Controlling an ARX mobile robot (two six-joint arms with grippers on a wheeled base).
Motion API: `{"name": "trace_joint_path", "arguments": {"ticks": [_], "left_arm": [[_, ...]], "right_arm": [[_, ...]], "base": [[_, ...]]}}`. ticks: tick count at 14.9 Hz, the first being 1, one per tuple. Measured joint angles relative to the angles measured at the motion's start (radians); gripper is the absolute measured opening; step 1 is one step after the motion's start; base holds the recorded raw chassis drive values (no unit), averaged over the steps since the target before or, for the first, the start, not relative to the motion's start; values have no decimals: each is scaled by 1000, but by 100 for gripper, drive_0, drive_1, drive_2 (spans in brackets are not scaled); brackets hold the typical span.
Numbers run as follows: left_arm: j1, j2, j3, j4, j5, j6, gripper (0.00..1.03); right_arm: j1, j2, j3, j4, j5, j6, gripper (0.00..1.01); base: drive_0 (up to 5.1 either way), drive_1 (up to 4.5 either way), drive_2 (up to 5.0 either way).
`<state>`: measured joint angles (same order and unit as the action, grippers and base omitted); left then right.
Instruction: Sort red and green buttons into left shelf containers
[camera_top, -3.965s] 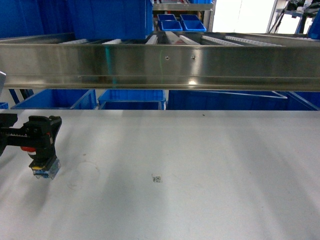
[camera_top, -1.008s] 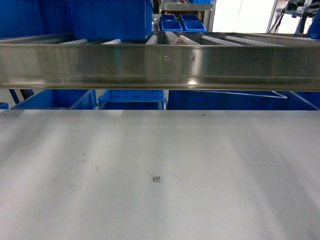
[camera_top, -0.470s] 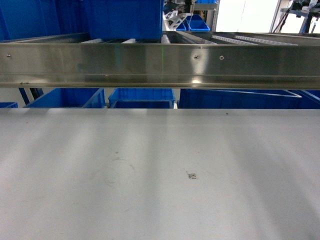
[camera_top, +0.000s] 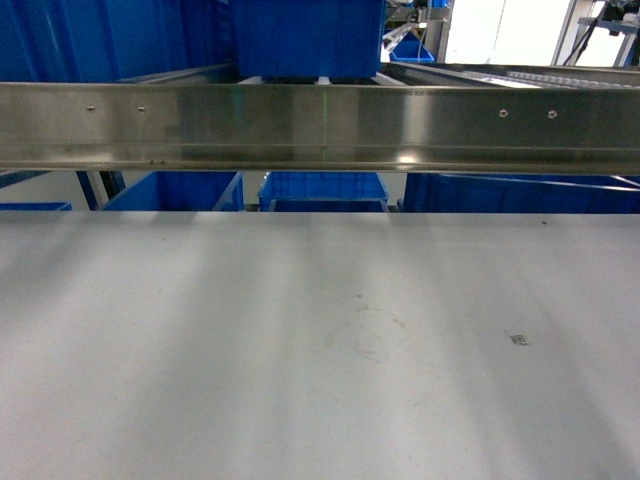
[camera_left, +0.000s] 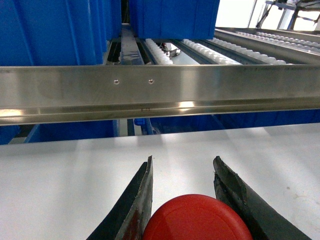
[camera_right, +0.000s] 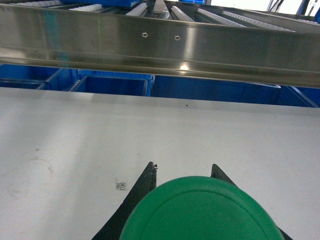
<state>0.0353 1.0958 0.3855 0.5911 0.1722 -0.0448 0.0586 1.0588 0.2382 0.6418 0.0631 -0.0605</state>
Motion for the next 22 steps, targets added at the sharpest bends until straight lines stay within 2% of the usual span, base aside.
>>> {"name": "trace_joint_path", "arguments": {"ticks": [9,22], "left_arm": [[0,0,1,-7,0,0,32],[0,0,1,-7,-1,0,32]], "right_arm": [[0,0,0,0,-2,0,26],[0,0,0,-2,-3,0,25]], "base": [[-484,158,337],[-499,242,242]]}}
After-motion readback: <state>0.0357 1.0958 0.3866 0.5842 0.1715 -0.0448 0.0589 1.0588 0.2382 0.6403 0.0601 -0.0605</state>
